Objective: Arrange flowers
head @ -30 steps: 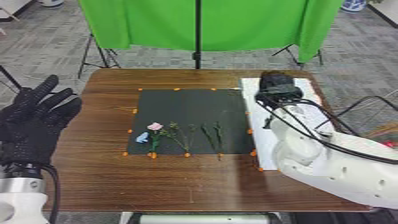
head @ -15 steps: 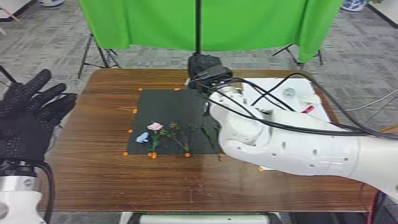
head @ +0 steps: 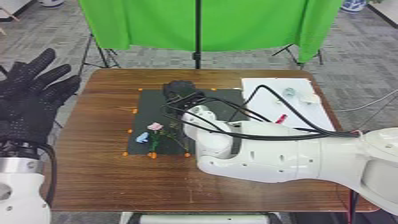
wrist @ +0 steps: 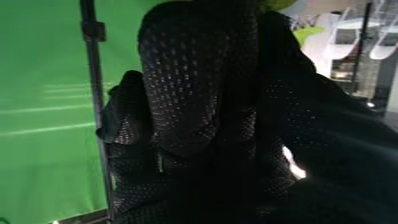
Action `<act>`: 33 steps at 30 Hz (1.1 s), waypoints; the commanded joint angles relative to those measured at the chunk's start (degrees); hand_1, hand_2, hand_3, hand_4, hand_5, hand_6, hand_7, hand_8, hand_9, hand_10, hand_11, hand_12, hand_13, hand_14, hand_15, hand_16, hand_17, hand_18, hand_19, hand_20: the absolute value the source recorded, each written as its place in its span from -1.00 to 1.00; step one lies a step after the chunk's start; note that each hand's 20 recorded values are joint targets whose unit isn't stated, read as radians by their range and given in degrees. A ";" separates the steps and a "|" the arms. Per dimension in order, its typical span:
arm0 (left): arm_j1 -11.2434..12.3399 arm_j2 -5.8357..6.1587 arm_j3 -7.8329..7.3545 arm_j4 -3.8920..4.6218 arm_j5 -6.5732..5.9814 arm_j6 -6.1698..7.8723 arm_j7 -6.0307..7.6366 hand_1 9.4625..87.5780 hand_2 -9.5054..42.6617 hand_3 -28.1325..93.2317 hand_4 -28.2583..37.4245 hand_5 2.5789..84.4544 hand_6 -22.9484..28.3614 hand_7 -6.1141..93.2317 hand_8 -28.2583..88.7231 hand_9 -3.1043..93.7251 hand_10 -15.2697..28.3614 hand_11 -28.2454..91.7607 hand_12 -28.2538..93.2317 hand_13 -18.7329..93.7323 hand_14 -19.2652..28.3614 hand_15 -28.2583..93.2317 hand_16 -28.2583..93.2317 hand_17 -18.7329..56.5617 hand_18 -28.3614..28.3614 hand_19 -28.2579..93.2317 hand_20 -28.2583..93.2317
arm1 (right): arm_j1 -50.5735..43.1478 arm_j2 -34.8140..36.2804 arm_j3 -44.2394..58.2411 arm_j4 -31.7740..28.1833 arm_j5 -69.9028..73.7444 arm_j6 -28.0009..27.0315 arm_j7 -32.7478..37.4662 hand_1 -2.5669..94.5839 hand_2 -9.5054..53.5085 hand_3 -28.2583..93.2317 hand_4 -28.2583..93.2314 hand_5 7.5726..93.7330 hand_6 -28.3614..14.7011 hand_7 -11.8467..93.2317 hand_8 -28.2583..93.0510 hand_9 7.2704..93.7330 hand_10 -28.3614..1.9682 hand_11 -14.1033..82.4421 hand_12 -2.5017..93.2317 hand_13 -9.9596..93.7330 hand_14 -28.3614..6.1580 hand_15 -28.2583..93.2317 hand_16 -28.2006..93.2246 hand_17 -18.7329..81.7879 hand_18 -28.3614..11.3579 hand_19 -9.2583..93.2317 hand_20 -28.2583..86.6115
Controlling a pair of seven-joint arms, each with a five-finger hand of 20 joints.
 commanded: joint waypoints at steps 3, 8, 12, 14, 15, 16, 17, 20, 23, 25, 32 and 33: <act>-2.49 0.63 2.59 1.41 0.19 -1.65 -0.38 -0.76 -0.19 0.70 -1.00 -0.22 0.28 -0.61 -0.67 -0.34 0.63 -0.05 -0.37 -0.25 1.00 0.44 -0.75 -0.66 0.95 0.69 -0.57 | 0.96 -1.54 -1.73 2.69 1.11 -0.95 1.86 0.12 -1.00 0.64 -1.00 0.81 0.43 -0.46 -0.49 1.00 0.40 -0.24 -0.49 0.93 0.45 0.28 -0.17 0.29 -0.50 1.00 -0.06; -2.86 0.82 2.68 1.52 0.17 -1.86 -0.42 -0.75 -0.19 0.70 -1.00 -0.22 0.28 -0.61 -0.67 -0.34 0.64 -0.05 -0.37 -0.25 1.00 0.44 -0.75 -0.66 0.96 0.70 -0.58 | 1.29 -2.38 -2.82 2.82 1.22 -1.21 2.11 0.12 -1.00 0.64 -1.00 0.81 0.43 -0.46 -0.49 1.00 0.40 -0.24 -0.50 0.93 0.45 0.29 -0.17 0.29 -0.50 1.00 -0.06; -3.10 0.78 2.85 1.52 0.25 -1.72 -0.58 -0.75 -0.19 0.70 -1.00 -0.22 0.29 -0.61 -0.67 -0.34 0.64 -0.05 -0.38 -0.25 1.00 0.44 -0.75 -0.66 0.96 0.70 -0.58 | 1.22 -2.59 -3.21 2.37 0.60 -1.03 1.74 0.12 -1.00 0.63 -1.00 0.81 0.44 -0.46 -0.49 1.00 0.40 -0.23 -0.50 0.93 0.45 0.29 -0.17 0.29 -0.50 1.00 -0.05; -3.13 0.72 2.92 1.56 0.21 -1.98 -0.68 -0.75 -0.19 0.70 -1.00 -0.22 0.28 -0.61 -0.67 -0.34 0.63 -0.05 -0.38 -0.25 1.00 0.45 -0.75 -0.66 0.96 0.70 -0.59 | 1.33 -2.85 -3.58 2.17 0.33 -0.78 1.88 0.12 -1.00 0.63 -1.00 0.81 0.44 -0.46 -0.49 1.00 0.40 -0.23 -0.50 0.93 0.45 0.29 -0.17 0.29 -0.51 1.00 -0.05; -3.15 0.78 3.02 1.48 0.10 -1.84 -0.55 -0.75 -0.19 0.70 -1.00 -0.22 0.29 -0.61 -0.67 -0.34 0.63 -0.05 -0.37 -0.25 1.00 0.45 -0.75 -0.66 0.96 0.70 -0.59 | 1.57 -3.01 -3.84 2.09 0.35 -0.69 1.82 0.12 -1.00 0.63 -1.00 0.81 0.44 -0.46 -0.49 1.00 0.40 -0.22 -0.50 0.93 0.45 0.30 -0.17 0.29 -0.51 1.00 -0.05; -3.36 0.74 3.11 1.55 0.28 -1.98 -0.73 -0.75 -0.19 0.70 -1.00 -0.22 0.29 -0.61 -0.67 -0.34 0.63 -0.05 -0.38 -0.25 1.00 0.45 -0.75 -0.66 0.96 0.70 -0.59 | 1.49 -3.13 -3.82 2.07 0.27 -0.56 1.76 0.12 -1.00 0.63 -1.00 0.81 0.44 -0.46 -0.49 1.00 0.40 -0.22 -0.51 0.93 0.45 0.30 -0.17 0.28 -0.51 1.00 -0.05; -3.33 0.79 3.18 1.51 0.18 -1.86 -0.69 -0.75 -0.19 0.70 -1.00 -0.22 0.29 -0.61 -0.67 -0.34 0.63 -0.05 -0.37 -0.25 1.00 0.45 -0.75 -0.66 0.96 0.70 -0.59 | 1.53 -3.20 -3.90 1.92 0.42 -0.67 1.69 0.12 -1.00 0.63 -1.00 0.81 0.44 -0.46 -0.49 1.00 0.40 -0.22 -0.51 0.93 0.45 0.30 -0.17 0.28 -0.51 1.00 -0.04; -3.17 0.83 3.14 1.55 0.17 -1.96 -0.59 -0.75 -0.19 0.70 -1.00 -0.22 0.29 -0.61 -0.67 -0.34 0.63 -0.05 -0.37 -0.24 1.00 0.45 -0.75 -0.66 0.95 0.70 -0.59 | 1.72 -3.53 -4.58 1.68 0.03 -0.41 1.62 0.12 -1.00 0.63 -1.00 0.81 0.44 -0.46 -0.49 1.00 0.40 -0.22 -0.51 0.93 0.45 0.30 -0.17 0.28 -0.51 1.00 -0.04; -3.30 0.97 3.36 1.62 -0.04 -1.72 -0.41 -0.75 -0.19 0.70 -1.00 -0.22 0.29 -0.61 -0.67 -0.34 0.63 -0.05 -0.38 -0.24 1.00 0.45 -0.76 -0.66 0.95 0.71 -0.60 | 1.90 -3.78 -5.30 1.45 -0.13 -0.18 1.60 0.12 -1.00 0.63 -1.00 0.81 0.44 -0.46 -0.49 1.00 0.41 -0.22 -0.51 0.93 0.45 0.30 -0.17 0.28 -0.51 1.00 -0.04; -3.20 0.88 3.31 1.64 0.12 -1.98 -0.55 -0.75 -0.19 0.70 -1.00 -0.22 0.29 -0.61 -0.67 -0.34 0.64 -0.05 -0.38 -0.25 1.00 0.45 -0.76 -0.66 0.95 0.71 -0.60 | 1.94 -3.93 -5.82 1.27 -0.82 0.04 1.62 0.12 -1.00 0.63 -1.00 0.80 0.44 -0.46 -0.50 1.00 0.41 -0.22 -0.51 0.93 0.45 0.30 -0.17 0.28 -0.51 1.00 -0.04; -3.76 1.15 3.73 1.86 -0.15 -2.24 -0.18 -0.74 -0.18 0.70 -1.00 -0.21 0.30 -0.61 -0.67 -0.34 0.64 -0.04 -0.38 -0.25 1.00 0.45 -0.76 -0.66 0.95 0.71 -0.61 | 3.37 -4.75 -7.57 0.93 -2.03 1.55 2.71 0.11 -1.00 0.63 -1.00 0.80 0.45 -0.46 -0.50 1.00 0.40 -0.22 -0.51 0.93 0.44 0.31 -0.17 0.28 -0.51 1.00 -0.03; -3.88 1.27 3.88 1.91 -0.16 -2.24 0.01 -0.74 -0.18 0.70 -1.00 -0.21 0.30 -0.61 -0.67 -0.34 0.64 -0.05 -0.38 -0.24 1.00 0.45 -0.76 -0.66 0.95 0.71 -0.61 | 3.68 -4.78 -7.95 0.76 -2.05 1.75 2.97 0.11 -1.00 0.63 -1.00 0.80 0.45 -0.46 -0.50 1.00 0.39 -0.21 -0.51 0.93 0.44 0.31 -0.17 0.28 -0.51 1.00 -0.03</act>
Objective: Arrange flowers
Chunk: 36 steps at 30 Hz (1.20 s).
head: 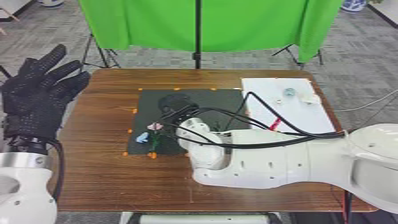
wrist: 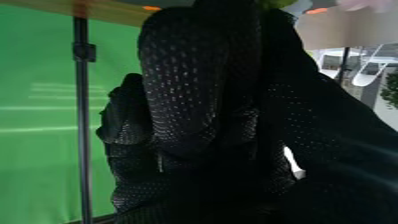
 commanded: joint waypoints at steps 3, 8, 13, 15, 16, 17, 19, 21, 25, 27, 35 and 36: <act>-0.23 0.58 0.86 0.75 -0.36 -0.98 0.75 -0.74 -0.18 0.70 -1.00 -0.21 0.30 -0.61 -0.67 -0.34 0.64 -0.04 -0.38 -0.24 1.00 0.45 -0.76 -0.66 0.95 0.71 -0.62 | 2.58 -1.44 -1.87 -1.21 -2.00 1.70 1.39 0.11 -1.00 0.63 -1.00 0.79 0.44 -0.46 -0.51 1.00 0.39 -0.21 -0.51 0.93 0.44 0.31 -0.17 0.28 -0.52 1.00 -0.03; -0.10 0.06 0.47 0.28 0.08 -0.29 -0.78 -0.73 -0.18 0.71 -1.00 -0.21 0.30 -0.61 -0.67 -0.34 0.64 -0.04 -0.38 -0.24 1.00 0.45 -0.76 -0.66 0.95 0.71 -0.63 | 0.32 -0.52 -0.50 -1.22 -2.77 0.10 0.42 0.08 -1.00 0.62 -1.00 0.73 0.40 -0.48 -0.51 0.99 0.37 -0.23 -0.51 0.91 0.43 0.32 -0.17 0.27 -0.53 1.00 -0.02; 0.14 0.01 0.47 0.37 -0.15 -0.21 -0.50 -0.70 -0.17 0.70 -1.00 -0.21 0.30 -0.61 -0.67 -0.33 0.64 -0.04 -0.38 -0.24 1.00 0.46 -0.76 -0.66 0.95 0.72 -0.63 | 0.84 -0.37 -1.01 -1.34 -1.45 -0.27 0.37 0.03 -1.00 0.63 -1.00 0.63 0.37 -0.47 -0.53 0.97 0.35 -0.22 -0.50 0.88 0.42 0.35 -0.18 0.25 -0.54 1.00 -0.02; 0.15 -0.13 0.46 0.40 -0.27 -0.42 -0.59 -0.70 -0.17 0.70 -1.00 -0.21 0.30 -0.61 -0.67 -0.33 0.64 -0.04 -0.38 -0.24 1.00 0.46 -0.76 -0.66 0.95 0.72 -0.63 | 0.93 -0.47 -1.06 -1.44 -1.00 -0.42 0.40 0.00 -1.00 0.65 -1.00 0.59 0.37 -0.47 -0.54 0.96 0.33 -0.20 -0.50 0.87 0.42 0.36 -0.19 0.24 -0.54 1.00 -0.02; -0.01 -0.11 0.52 0.48 -0.18 -0.55 -0.69 -0.70 -0.17 0.70 -1.00 -0.21 0.30 -0.61 -0.67 -0.33 0.64 -0.04 -0.38 -0.24 1.00 0.46 -0.76 -0.66 0.95 0.72 -0.64 | 0.90 -0.52 -1.00 -1.37 -1.10 -0.57 0.34 0.00 -1.00 0.65 -1.00 0.59 0.37 -0.47 -0.54 0.95 0.33 -0.20 -0.50 0.87 0.42 0.36 -0.19 0.24 -0.55 1.00 -0.02; -0.26 -0.05 0.72 0.53 -0.14 -0.40 -0.77 -0.70 -0.17 0.70 -1.00 -0.21 0.31 -0.61 -0.67 -0.33 0.64 -0.04 -0.38 -0.24 1.00 0.46 -0.76 -0.66 0.95 0.72 -0.64 | 0.82 -0.51 -0.84 -1.36 -1.23 -0.96 0.28 -0.01 -1.00 0.66 -1.00 0.58 0.37 -0.47 -0.54 0.95 0.33 -0.20 -0.51 0.86 0.42 0.36 -0.19 0.24 -0.55 1.00 -0.02; -0.91 -0.13 0.99 0.75 -0.04 -0.68 -1.13 -0.70 -0.17 0.70 -1.00 -0.20 0.31 -0.61 -0.67 -0.33 0.64 -0.04 -0.38 -0.24 1.00 0.46 -0.76 -0.66 0.95 0.72 -0.64 | 0.68 -0.47 -0.64 -1.32 -1.11 -1.25 0.77 -0.04 -1.00 0.67 -1.00 0.55 0.38 -0.47 -0.55 0.94 0.31 -0.18 -0.52 0.86 0.42 0.37 -0.19 0.24 -0.55 1.00 -0.02; -0.41 -0.13 0.68 0.51 0.02 -0.46 -1.06 -0.70 -0.17 0.70 -1.00 -0.20 0.31 -0.61 -0.67 -0.33 0.64 -0.04 -0.38 -0.24 1.00 0.46 -0.76 -0.66 0.95 0.72 -0.65 | 0.74 -0.49 -0.58 -1.27 -0.67 -1.47 0.50 -0.05 -1.00 0.69 -1.00 0.53 0.38 -0.47 -0.57 0.93 0.31 -0.17 -0.53 0.85 0.42 0.37 -0.20 0.23 -0.56 1.00 -0.02; -0.23 -0.37 0.45 0.46 0.24 -0.50 -1.48 -0.70 -0.17 0.70 -1.00 -0.20 0.31 -0.61 -0.67 -0.33 0.64 -0.04 -0.38 -0.24 1.00 0.46 -0.76 -0.66 0.95 0.73 -0.65 | 0.06 -0.03 0.27 -1.52 -0.54 -2.43 0.57 -0.08 -1.00 0.71 -1.00 0.50 0.37 -0.47 -0.62 0.91 0.30 -0.15 -0.54 0.84 0.42 0.38 -0.20 0.23 -0.56 1.00 -0.02; -0.35 -0.47 0.59 0.55 0.09 -0.31 -1.68 -0.70 -0.17 0.70 -1.00 -0.20 0.31 -0.61 -0.67 -0.33 0.64 -0.04 -0.38 -0.24 1.00 0.46 -0.76 -0.66 0.95 0.73 -0.65 | -0.01 0.05 0.20 -1.55 -0.70 -2.58 0.69 -0.10 -1.00 0.74 -1.00 0.47 0.38 -0.48 -0.70 0.91 0.30 -0.15 -0.55 0.84 0.42 0.39 -0.21 0.22 -0.57 1.00 -0.02; 0.22 -1.44 -0.06 0.24 0.75 -0.40 -3.40 -0.70 -0.18 0.70 -1.00 -0.20 0.31 -0.61 -0.67 -0.33 0.65 -0.04 -0.38 -0.24 1.00 0.46 -0.76 -0.66 0.94 0.73 -0.67 | -0.21 0.96 1.63 -3.01 -0.72 -2.12 -0.18 -0.13 -1.00 0.75 -1.00 0.42 0.37 -0.47 -0.74 0.89 0.28 -0.13 -0.58 0.83 0.42 0.40 -0.21 0.22 -0.58 1.00 -0.03; 0.58 -1.59 -0.25 0.08 0.79 -0.25 -3.53 -0.70 -0.18 0.70 -1.00 -0.20 0.31 -0.61 -0.67 -0.33 0.65 -0.04 -0.38 -0.24 1.00 0.46 -0.76 -0.66 0.95 0.73 -0.67 | -0.23 1.33 2.33 -3.55 -0.32 -1.73 -0.54 -0.13 -1.00 0.74 -1.00 0.42 0.37 -0.47 -0.74 0.89 0.27 -0.13 -0.58 0.83 0.41 0.40 -0.21 0.21 -0.58 1.00 -0.03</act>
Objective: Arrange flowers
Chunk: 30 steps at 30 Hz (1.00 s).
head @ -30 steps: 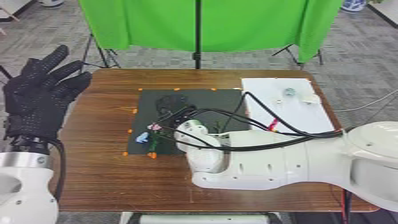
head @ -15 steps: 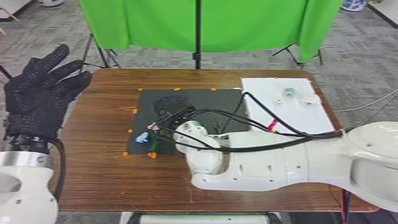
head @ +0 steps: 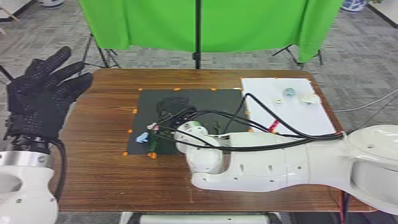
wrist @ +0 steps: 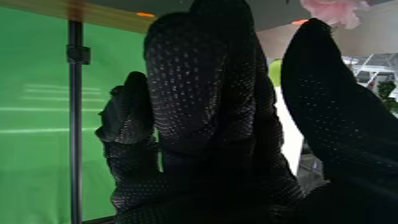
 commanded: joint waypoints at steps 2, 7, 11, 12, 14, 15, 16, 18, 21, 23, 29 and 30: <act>2.44 -1.76 -1.51 -0.68 0.97 0.36 -2.34 -0.70 -0.18 0.70 -1.00 -0.21 0.31 -0.61 -0.67 -0.33 0.64 -0.04 -0.38 -0.24 1.00 0.46 -0.76 -0.66 0.95 0.73 -0.67 | 0.35 2.19 3.95 -3.24 0.84 2.00 -1.51 -0.13 -1.00 0.74 -1.00 0.41 0.36 -0.47 -0.74 0.89 0.27 -0.12 -0.58 0.82 0.41 0.40 -0.21 0.21 -0.58 1.00 -0.03; 5.05 -2.13 -3.41 -1.53 0.94 1.18 -2.17 -0.70 -0.18 0.70 -1.00 -0.20 0.31 -0.61 -0.67 -0.33 0.64 -0.04 -0.38 -0.24 1.00 0.46 -0.76 -0.66 0.94 0.74 -0.68 | 2.86 6.78 8.47 -5.65 3.12 3.85 -1.62 -0.18 -1.00 0.73 -1.00 0.37 0.33 -0.48 -0.73 0.85 0.23 -0.14 -0.58 0.79 0.34 0.38 -0.22 0.19 -0.61 0.99 -0.07; 6.23 -2.39 -3.66 -2.01 0.76 2.05 -1.57 -0.70 -0.18 0.70 -1.00 -0.20 0.31 -0.61 -0.67 -0.33 0.65 -0.04 -0.38 -0.24 1.00 0.46 -0.76 -0.66 0.95 0.74 -0.68 | 4.43 12.07 11.60 -5.85 5.14 4.67 -1.53 -0.20 -1.00 0.74 -1.00 0.33 0.29 -0.50 -0.73 0.78 0.20 -0.16 -0.59 0.75 0.27 0.37 -0.23 0.15 -0.63 0.97 -0.11; 6.44 -2.45 -3.74 -2.07 0.77 1.97 -1.51 -0.70 -0.18 0.70 -1.00 -0.20 0.31 -0.61 -0.67 -0.33 0.64 -0.04 -0.38 -0.24 1.00 0.46 -0.76 -0.66 0.95 0.74 -0.68 | 4.05 13.25 12.97 -5.46 5.41 3.70 -1.45 -0.21 -1.00 0.74 -0.99 0.32 0.28 -0.50 -0.73 0.76 0.17 -0.16 -0.60 0.74 0.25 0.37 -0.24 0.14 -0.64 0.97 -0.12; 6.70 -2.36 -3.58 -2.17 0.69 2.17 -1.03 -0.70 -0.18 0.70 -1.00 -0.20 0.31 -0.61 -0.67 -0.33 0.64 -0.04 -0.38 -0.24 1.00 0.46 -0.76 -0.66 0.95 0.74 -0.68 | 4.05 15.66 14.51 -4.62 7.03 1.80 -1.44 -0.24 -1.00 0.74 -0.98 0.33 0.26 -0.50 -0.73 0.71 0.10 -0.19 -0.61 0.70 0.21 0.35 -0.25 0.11 -0.66 0.94 -0.14; 6.45 -2.44 -3.35 -2.06 0.67 2.16 -1.10 -0.70 -0.18 0.70 -1.00 -0.20 0.31 -0.61 -0.67 -0.33 0.64 -0.04 -0.38 -0.24 1.00 0.45 -0.76 -0.66 0.95 0.74 -0.69 | 3.59 16.92 15.51 -4.17 7.57 1.10 -1.78 -0.25 -1.00 0.74 -0.97 0.32 0.25 -0.50 -0.73 0.68 0.05 -0.21 -0.62 0.68 0.18 0.35 -0.25 0.09 -0.67 0.93 -0.15; 6.51 -2.56 -3.22 -2.12 0.52 2.07 -1.01 -0.70 -0.18 0.70 -1.00 -0.20 0.31 -0.61 -0.67 -0.33 0.64 -0.04 -0.38 -0.24 1.00 0.45 -0.76 -0.66 0.95 0.74 -0.69 | 3.53 18.40 15.90 -3.91 8.59 1.08 -2.16 -0.26 -1.00 0.74 -0.96 0.30 0.23 -0.50 -0.73 0.65 0.03 -0.23 -0.62 0.66 0.16 0.34 -0.26 0.08 -0.68 0.92 -0.16; 6.23 -2.73 -2.95 -2.10 0.77 1.96 -1.64 -0.70 -0.18 0.70 -1.00 -0.20 0.31 -0.61 -0.67 -0.33 0.64 -0.04 -0.38 -0.24 1.00 0.46 -0.76 -0.66 0.95 0.74 -0.69 | 4.21 21.19 14.57 -2.81 10.73 4.34 -3.55 -0.31 -0.95 0.75 -0.95 0.25 0.22 -0.51 -0.72 0.58 -0.04 -0.25 -0.63 0.61 0.09 0.35 -0.27 0.04 -0.70 0.90 -0.18; 6.18 -2.87 -2.83 -2.12 0.82 1.83 -1.75 -0.70 -0.18 0.70 -1.00 -0.21 0.31 -0.61 -0.67 -0.33 0.65 -0.04 -0.38 -0.24 1.00 0.46 -0.76 -0.66 0.95 0.74 -0.69 | 3.57 24.62 14.87 -1.88 12.19 2.94 -2.92 -0.37 -0.88 0.78 -0.94 0.19 0.21 -0.51 -0.72 0.51 -0.12 -0.29 -0.64 0.58 0.02 0.34 -0.28 0.02 -0.72 0.87 -0.19; 6.25 -3.12 -2.75 -2.19 0.84 2.09 -1.71 -0.70 -0.17 0.70 -1.00 -0.21 0.31 -0.61 -0.67 -0.33 0.65 -0.04 -0.38 -0.24 1.00 0.45 -0.76 -0.66 0.95 0.74 -0.69 | 3.10 26.45 14.78 -1.46 12.52 1.78 -1.92 -0.40 -0.85 0.80 -0.93 0.15 0.21 -0.52 -0.72 0.48 -0.14 -0.30 -0.65 0.56 -0.02 0.34 -0.29 0.00 -0.74 0.85 -0.19; 7.05 -3.71 -2.90 -2.41 0.56 2.07 -1.33 -0.70 -0.17 0.70 -1.00 -0.20 0.31 -0.61 -0.67 -0.33 0.65 -0.04 -0.38 -0.24 1.00 0.45 -0.76 -0.66 0.95 0.74 -0.70 | -0.65 30.40 16.48 -0.15 12.50 -1.51 0.91 -0.42 -0.83 0.80 -0.93 0.09 0.20 -0.53 -0.72 0.45 -0.15 -0.30 -0.65 0.54 -0.04 0.35 -0.30 0.00 -0.75 0.85 -0.19; 6.59 -3.70 -2.66 -2.22 0.58 1.90 -1.58 -0.70 -0.17 0.70 -1.00 -0.21 0.31 -0.61 -0.67 -0.33 0.65 -0.04 -0.38 -0.24 1.00 0.45 -0.76 -0.66 0.95 0.74 -0.70 | -0.91 30.91 16.43 0.09 12.89 -2.04 1.40 -0.42 -0.83 0.80 -0.93 0.09 0.20 -0.53 -0.72 0.45 -0.15 -0.30 -0.65 0.55 -0.04 0.35 -0.30 0.00 -0.75 0.85 -0.19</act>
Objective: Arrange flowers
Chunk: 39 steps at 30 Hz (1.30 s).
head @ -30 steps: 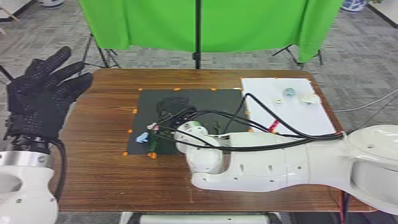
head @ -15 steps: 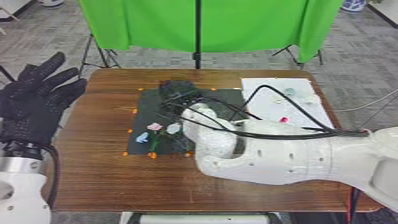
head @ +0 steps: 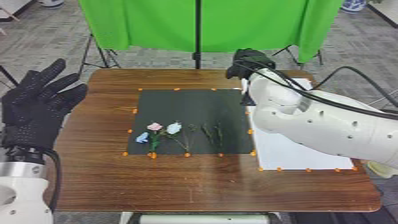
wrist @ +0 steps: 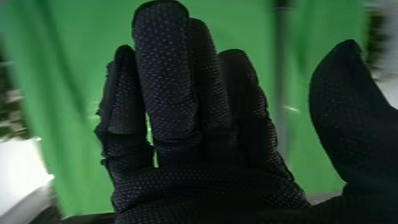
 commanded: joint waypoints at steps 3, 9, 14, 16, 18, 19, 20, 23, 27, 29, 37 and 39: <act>0.20 -1.25 1.01 0.13 -0.10 0.31 -0.45 -0.70 -0.17 0.70 -1.00 -0.21 0.31 -0.61 -0.67 -0.33 0.64 -0.04 -0.38 -0.24 1.00 0.45 -0.76 -0.66 0.95 0.74 -0.70 | -4.98 7.41 1.56 3.38 -0.35 -6.23 5.30 -0.42 -0.82 0.80 -0.94 0.07 0.21 -0.53 -0.72 0.46 -0.15 -0.30 -0.65 0.55 -0.03 0.36 -0.30 0.00 -0.76 0.85 -0.19; 0.55 -1.42 0.95 0.02 -0.33 0.37 -0.22 -0.70 -0.17 0.70 -1.00 -0.21 0.31 -0.61 -0.67 -0.33 0.64 -0.04 -0.38 -0.24 1.00 0.45 -0.76 -0.66 0.94 0.75 -0.71 | -7.25 7.78 2.86 5.53 0.58 -10.24 5.59 -0.40 -0.80 0.78 -0.94 0.04 0.21 -0.53 -0.72 0.47 -0.15 -0.29 -0.64 0.56 -0.01 0.37 -0.30 0.01 -0.76 0.86 -0.19; 0.49 -1.53 1.21 0.02 -0.58 0.40 0.16 -0.70 -0.17 0.70 -1.00 -0.21 0.31 -0.61 -0.67 -0.33 0.65 -0.04 -0.38 -0.24 1.00 0.45 -0.76 -0.66 0.94 0.74 -0.71 | -8.67 6.58 4.18 6.88 0.47 -12.36 4.93 -0.39 -0.81 0.78 -0.94 0.01 0.26 -0.53 -0.72 0.47 -0.15 -0.29 -0.64 0.56 -0.01 0.38 -0.30 0.01 -0.75 0.86 -0.19; 0.31 -1.57 1.45 0.07 -0.57 0.28 0.17 -0.70 -0.17 0.70 -1.00 -0.21 0.31 -0.61 -0.67 -0.33 0.65 -0.04 -0.38 -0.24 1.00 0.45 -0.76 -0.66 0.94 0.74 -0.71 | -8.99 5.84 4.37 7.80 -0.15 -13.15 4.60 -0.38 -0.83 0.78 -0.94 0.00 0.27 -0.52 -0.72 0.46 -0.15 -0.28 -0.64 0.56 -0.01 0.38 -0.30 0.01 -0.75 0.87 -0.19; 0.19 -1.63 1.67 0.12 -0.64 0.23 0.06 -0.70 -0.17 0.70 -1.00 -0.21 0.31 -0.61 -0.67 -0.33 0.65 -0.04 -0.38 -0.24 1.00 0.45 -0.76 -0.66 0.94 0.73 -0.71 | -9.51 5.22 4.60 8.50 -0.34 -13.61 4.47 -0.36 -0.85 0.78 -0.95 0.01 0.30 -0.52 -0.72 0.46 -0.14 -0.28 -0.64 0.56 0.00 0.38 -0.30 0.01 -0.75 0.87 -0.20; 0.34 -1.62 1.71 0.13 -0.75 0.20 0.45 -0.70 -0.17 0.70 -1.00 -0.21 0.31 -0.61 -0.67 -0.33 0.65 -0.04 -0.38 -0.24 1.00 0.45 -0.76 -0.66 0.94 0.73 -0.71 | -9.36 5.04 4.20 8.77 -0.61 -13.45 4.14 -0.36 -0.86 0.78 -0.95 0.01 0.31 -0.52 -0.72 0.46 -0.12 -0.28 -0.64 0.56 0.01 0.38 -0.30 0.01 -0.75 0.86 -0.20; 0.25 -1.62 1.74 0.14 -0.70 0.29 0.33 -0.70 -0.17 0.70 -1.00 -0.21 0.31 -0.61 -0.67 -0.33 0.65 -0.04 -0.38 -0.24 1.00 0.45 -0.76 -0.66 0.94 0.73 -0.71 | -9.56 4.54 4.27 9.37 -1.01 -14.14 3.88 -0.34 -0.86 0.78 -0.95 0.02 0.33 -0.52 -0.73 0.47 -0.09 -0.28 -0.65 0.56 0.01 0.38 -0.30 0.01 -0.75 0.86 -0.20; -0.05 -1.67 2.20 0.25 -0.75 0.21 0.58 -0.70 -0.18 0.71 -1.00 -0.21 0.30 -0.61 -0.67 -0.33 0.65 -0.04 -0.38 -0.24 1.00 0.46 -0.76 -0.67 0.94 0.73 -0.71 | -9.61 3.51 3.87 10.77 -1.18 -14.37 3.52 -0.32 -0.88 0.77 -0.96 0.04 0.38 -0.50 -0.73 0.49 -0.01 -0.29 -0.65 0.58 0.04 0.37 -0.31 0.02 -0.74 0.86 -0.20; 0.04 -1.73 2.30 0.21 -0.83 0.18 0.78 -0.70 -0.17 0.71 -1.00 -0.21 0.30 -0.61 -0.67 -0.33 0.64 -0.04 -0.38 -0.24 1.00 0.46 -0.76 -0.67 0.94 0.73 -0.71 | -9.95 3.16 3.12 11.38 -1.73 -13.98 3.11 -0.29 -0.90 0.75 -0.96 0.09 0.45 -0.48 -0.74 0.51 0.09 -0.30 -0.65 0.58 0.07 0.36 -0.30 0.03 -0.73 0.85 -0.21; 0.04 -1.76 2.37 0.19 -0.88 0.38 0.77 -0.70 -0.17 0.70 -1.00 -0.21 0.31 -0.61 -0.67 -0.33 0.65 -0.03 -0.38 -0.24 1.00 0.46 -0.76 -0.67 0.94 0.73 -0.71 | -9.61 3.31 1.71 11.32 -3.08 -12.08 2.67 -0.24 -0.92 0.74 -0.98 0.16 0.49 -0.48 -0.75 0.54 0.13 -0.30 -0.65 0.59 0.09 0.35 -0.30 0.04 -0.71 0.85 -0.21; 1.42 -2.29 1.58 -0.11 -0.93 -0.05 1.08 -0.70 -0.17 0.70 -1.00 -0.21 0.31 -0.61 -0.67 -0.33 0.65 -0.04 -0.38 -0.24 1.00 0.46 -0.76 -0.67 0.94 0.73 -0.70 | -7.94 3.84 -4.74 10.37 -11.38 0.20 2.14 0.09 -1.00 0.57 -1.00 0.78 0.56 -0.45 -0.54 0.92 0.49 -0.41 -0.51 0.80 0.42 0.27 -0.22 0.17 -0.50 0.90 -0.21; 3.10 -2.48 0.46 -0.57 -1.14 0.42 1.47 -0.70 -0.17 0.70 -1.00 -0.21 0.31 -0.61 -0.67 -0.33 0.65 -0.04 -0.38 -0.24 1.00 0.46 -0.76 -0.67 0.94 0.73 -0.70 | -6.99 3.59 -5.88 9.10 -13.03 3.55 3.01 0.10 -1.00 0.57 -1.00 0.80 0.55 -0.44 -0.53 0.94 0.49 -0.41 -0.50 0.82 0.45 0.27 -0.22 0.18 -0.48 0.91 -0.21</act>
